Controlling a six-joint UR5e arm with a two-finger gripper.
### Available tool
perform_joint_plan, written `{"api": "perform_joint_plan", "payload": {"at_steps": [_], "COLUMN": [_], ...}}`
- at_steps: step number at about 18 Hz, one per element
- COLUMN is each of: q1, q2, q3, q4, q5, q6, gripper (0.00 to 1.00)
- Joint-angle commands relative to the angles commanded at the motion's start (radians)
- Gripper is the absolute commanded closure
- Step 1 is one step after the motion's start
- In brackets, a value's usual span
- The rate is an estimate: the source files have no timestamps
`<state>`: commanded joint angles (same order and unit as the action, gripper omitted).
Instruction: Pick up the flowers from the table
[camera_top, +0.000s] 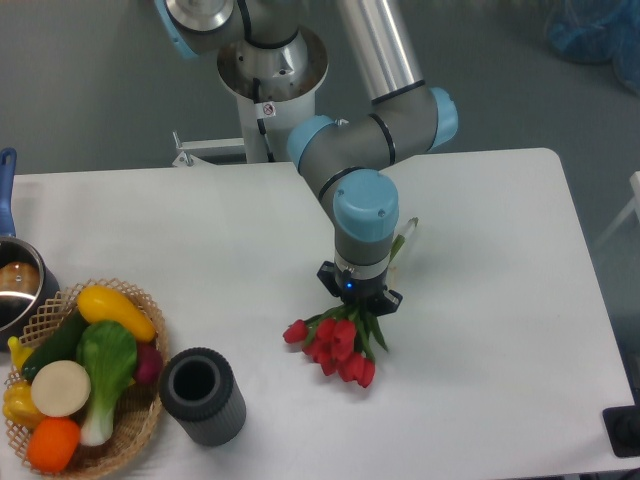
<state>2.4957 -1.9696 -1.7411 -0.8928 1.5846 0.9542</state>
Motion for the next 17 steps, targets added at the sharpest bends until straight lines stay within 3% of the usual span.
{"api": "perform_joint_plan", "payload": {"at_steps": [3,7,13,17], "q1": [0.041,0.084,0.107,0.120], "q2": [0.023,0.031,0.026,0.034], "q3": [0.029,0.098,0.204,0.236], "q4": [-0.021,-0.115,-0.135,-0.205], "q5": [0.000,0.000,-0.002,-0.002], "q6": [0.000,-0.014,0.006,0.141], "gripper": [1.00,1.00,1.00,1.00]}}
